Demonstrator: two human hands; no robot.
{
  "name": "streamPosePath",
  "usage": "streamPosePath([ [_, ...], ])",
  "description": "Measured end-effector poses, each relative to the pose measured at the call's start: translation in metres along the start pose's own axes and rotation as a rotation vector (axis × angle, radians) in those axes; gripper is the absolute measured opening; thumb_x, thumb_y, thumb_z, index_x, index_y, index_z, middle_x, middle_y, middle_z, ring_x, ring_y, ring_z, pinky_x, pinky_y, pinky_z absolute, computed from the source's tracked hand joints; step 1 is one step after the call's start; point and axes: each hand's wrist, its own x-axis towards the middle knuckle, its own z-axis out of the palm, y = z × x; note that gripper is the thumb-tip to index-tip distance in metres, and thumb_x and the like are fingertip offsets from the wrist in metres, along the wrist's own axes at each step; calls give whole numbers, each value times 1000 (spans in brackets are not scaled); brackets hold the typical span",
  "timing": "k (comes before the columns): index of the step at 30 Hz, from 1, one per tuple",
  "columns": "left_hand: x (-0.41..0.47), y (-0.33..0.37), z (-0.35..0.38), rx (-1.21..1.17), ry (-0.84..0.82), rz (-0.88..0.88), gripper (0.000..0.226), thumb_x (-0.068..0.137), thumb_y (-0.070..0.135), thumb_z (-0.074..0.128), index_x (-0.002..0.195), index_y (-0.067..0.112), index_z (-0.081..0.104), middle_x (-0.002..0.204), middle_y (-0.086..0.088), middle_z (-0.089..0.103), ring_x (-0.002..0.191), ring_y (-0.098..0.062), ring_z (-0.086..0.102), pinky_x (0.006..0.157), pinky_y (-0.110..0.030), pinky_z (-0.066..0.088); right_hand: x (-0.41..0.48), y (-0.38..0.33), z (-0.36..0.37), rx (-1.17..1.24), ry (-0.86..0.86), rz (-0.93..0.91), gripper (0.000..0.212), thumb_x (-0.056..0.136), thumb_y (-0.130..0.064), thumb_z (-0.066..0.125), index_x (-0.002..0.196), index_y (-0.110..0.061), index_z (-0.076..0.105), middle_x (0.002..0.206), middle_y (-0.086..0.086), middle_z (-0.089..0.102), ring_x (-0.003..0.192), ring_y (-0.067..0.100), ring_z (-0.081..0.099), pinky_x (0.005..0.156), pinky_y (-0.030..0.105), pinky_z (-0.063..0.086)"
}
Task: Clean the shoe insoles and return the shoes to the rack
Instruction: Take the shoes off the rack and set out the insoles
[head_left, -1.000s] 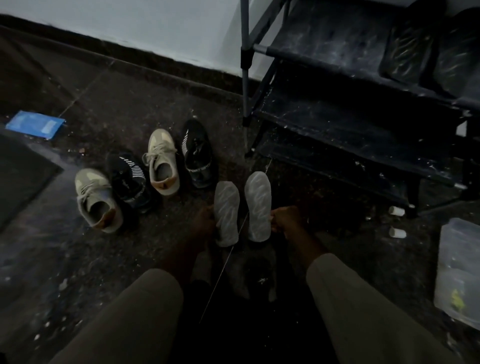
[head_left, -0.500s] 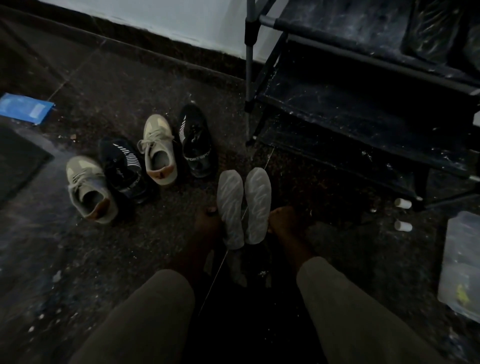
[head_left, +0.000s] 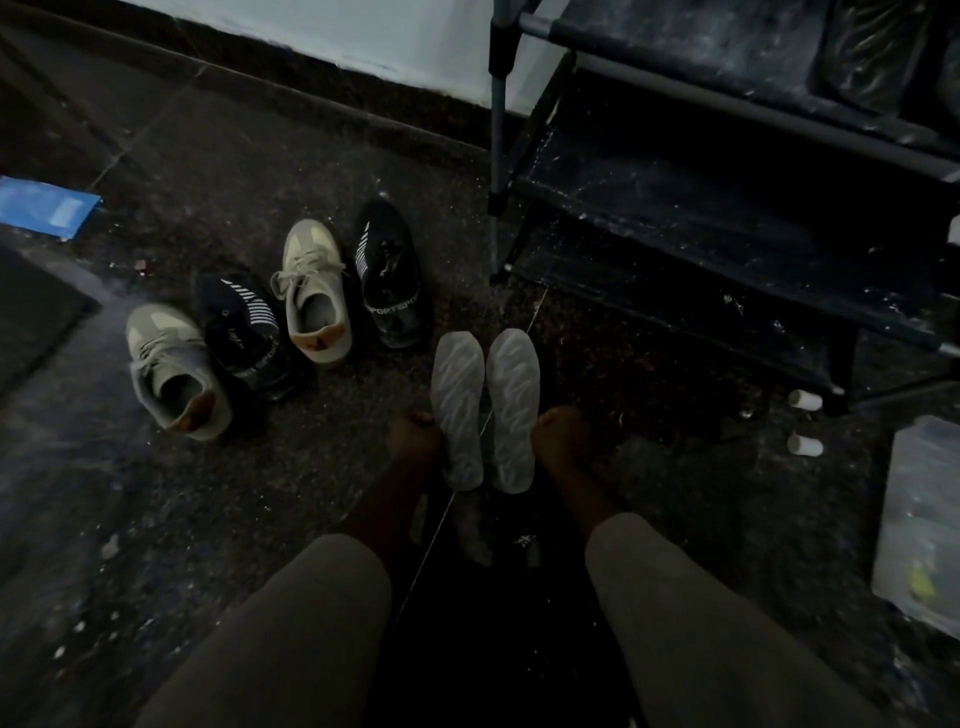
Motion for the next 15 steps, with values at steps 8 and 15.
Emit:
streamPosePath([
  [8, 2, 2, 3, 147, 79, -15, 23, 91, 16, 62, 109, 2, 67, 115, -22, 65, 109, -38, 61, 79, -35, 44, -5, 1, 4, 76, 17, -19, 11, 87, -1, 61, 94, 3, 68, 109, 24, 68, 106, 40, 63, 92, 41, 47],
  [15, 1, 4, -7, 210, -26, -3, 32, 90, 18, 67, 117, 1, 62, 119, -22, 63, 113, -38, 61, 69, -28, 44, -9, 7, -1, 104, 11, -42, 15, 87, -8, 65, 96, 5, 66, 104, 22, 66, 100, 37, 62, 82, 37, 44],
])
